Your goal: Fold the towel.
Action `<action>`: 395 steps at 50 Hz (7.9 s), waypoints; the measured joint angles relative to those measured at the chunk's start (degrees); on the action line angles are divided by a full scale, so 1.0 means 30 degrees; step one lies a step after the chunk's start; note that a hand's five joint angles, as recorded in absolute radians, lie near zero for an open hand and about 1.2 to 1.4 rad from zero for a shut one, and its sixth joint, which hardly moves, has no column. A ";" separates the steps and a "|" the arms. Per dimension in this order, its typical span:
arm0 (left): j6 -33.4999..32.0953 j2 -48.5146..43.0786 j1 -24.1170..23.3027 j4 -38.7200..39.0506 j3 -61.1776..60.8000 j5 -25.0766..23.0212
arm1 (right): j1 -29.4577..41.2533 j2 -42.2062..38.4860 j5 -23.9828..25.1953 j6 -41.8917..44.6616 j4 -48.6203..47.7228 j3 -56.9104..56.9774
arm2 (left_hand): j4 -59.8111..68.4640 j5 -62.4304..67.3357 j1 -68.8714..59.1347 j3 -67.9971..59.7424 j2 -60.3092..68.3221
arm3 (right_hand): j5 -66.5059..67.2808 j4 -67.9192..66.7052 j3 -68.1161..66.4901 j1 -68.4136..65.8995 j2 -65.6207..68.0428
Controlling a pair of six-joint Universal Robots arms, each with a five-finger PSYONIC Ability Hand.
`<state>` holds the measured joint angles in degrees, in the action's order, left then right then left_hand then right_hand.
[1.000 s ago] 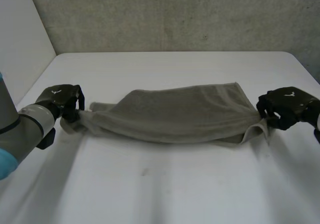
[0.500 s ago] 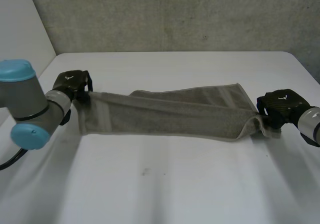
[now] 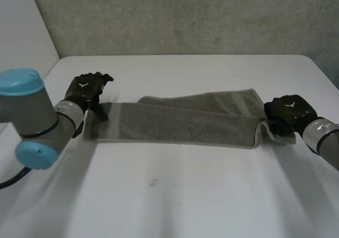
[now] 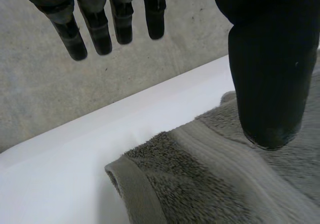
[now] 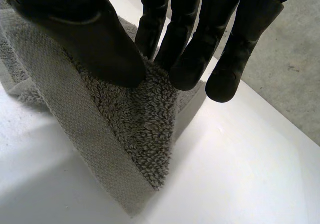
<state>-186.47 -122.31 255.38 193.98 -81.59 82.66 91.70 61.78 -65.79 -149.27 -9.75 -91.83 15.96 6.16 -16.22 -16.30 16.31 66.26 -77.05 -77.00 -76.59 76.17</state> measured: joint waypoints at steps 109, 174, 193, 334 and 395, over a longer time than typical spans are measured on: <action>-0.6802 0.6250 0.0438 0.0691 -0.4581 -0.2940 | -0.0084 0.5587 0.0032 0.0679 0.5788 0.1290 | 1.7919 1.7202 -1.6805 -1.7631 1.7763 | 0.0000 0.0000 0.0000 -0.0003 0.0000; 0.0420 0.3102 0.0958 0.0678 -0.0587 -0.2865 | 0.2870 0.2405 -0.0755 -0.2145 0.3451 0.5641 | 1.7933 1.7208 -1.6852 -1.7707 1.7800 | 0.0291 0.0000 -0.0002 -0.0009 0.0304; -0.5587 0.2247 0.0859 0.3519 -0.7443 -0.3760 | 0.2289 0.0708 0.0230 0.1110 0.1916 -0.1059 | 1.1350 1.1269 -1.1298 -1.1260 1.1231 | 0.0296 0.0000 -0.0002 -0.0008 0.0305; 0.2190 0.2584 0.0895 0.1300 -0.1684 -0.1657 | 0.0875 -0.2817 0.2474 0.3260 0.9218 1.0361 | 1.7937 1.7396 -1.7061 -1.7780 1.7818 | 0.0526 0.0000 -0.0002 -0.0011 0.0305; 0.0706 0.7334 0.1256 0.2213 -0.6356 -0.2269 | 0.1395 0.0141 -0.2601 -0.0980 -0.1574 -0.2098 | 1.7939 1.7396 -1.7063 -1.7794 1.7820 | -1.0015 1.0190 1.0108 1.0036 -0.9804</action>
<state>-184.36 -100.31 259.15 200.62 -100.66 75.85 95.88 62.20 -73.60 -152.21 -14.48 -98.12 69.77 58.34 -67.41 -69.68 69.77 36.22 -46.48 -46.68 -46.48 46.75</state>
